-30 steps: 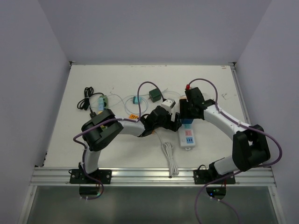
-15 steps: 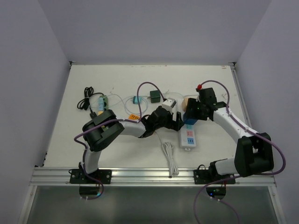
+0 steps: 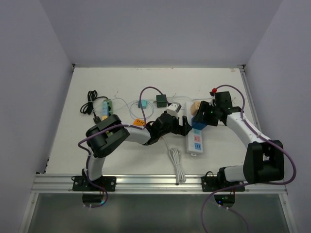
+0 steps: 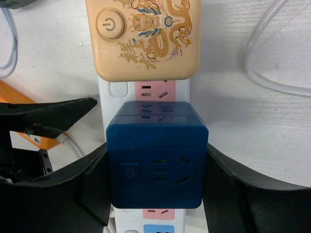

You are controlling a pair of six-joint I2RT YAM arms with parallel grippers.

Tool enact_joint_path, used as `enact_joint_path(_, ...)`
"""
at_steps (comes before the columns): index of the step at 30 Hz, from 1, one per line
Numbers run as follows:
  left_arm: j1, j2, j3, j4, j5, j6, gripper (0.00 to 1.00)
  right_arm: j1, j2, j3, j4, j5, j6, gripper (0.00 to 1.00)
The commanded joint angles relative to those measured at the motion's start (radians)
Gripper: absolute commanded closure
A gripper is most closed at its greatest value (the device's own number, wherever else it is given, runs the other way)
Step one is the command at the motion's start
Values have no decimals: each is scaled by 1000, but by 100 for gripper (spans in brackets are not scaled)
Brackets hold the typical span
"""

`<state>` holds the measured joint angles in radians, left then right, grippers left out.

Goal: Pull the plug off the socket

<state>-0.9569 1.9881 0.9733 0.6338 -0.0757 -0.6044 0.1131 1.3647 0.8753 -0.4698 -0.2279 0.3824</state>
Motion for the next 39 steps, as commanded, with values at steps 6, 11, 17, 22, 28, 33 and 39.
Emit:
enact_joint_path(6, 0, 57, -45, -112, -15, 11, 7, -35, -114, -4, 187, -87, 52, 100)
enact_joint_path(11, 1, 49, -31, -40, 150, -79, 5, -35, -156, -58, 292, -99, 111, 100)
enact_joint_path(17, 4, 18, -45, 92, 333, -230, 6, -33, -219, -113, 413, -68, 158, 100)
enact_joint_path(22, 4, 17, -47, 127, 402, -274, 11, -33, -242, -122, 450, -57, 180, 100)
enact_joint_path(28, 4, 32, -45, 175, 419, -307, 35, -32, -256, -147, 464, -67, 185, 100)
enact_joint_path(33, 4, 41, -35, 168, 419, -311, 58, -27, -274, -134, 436, -34, 136, 100)
enact_joint_path(39, 3, 49, 5, 60, 383, -265, 82, 29, -277, -70, 335, 70, 33, 100)
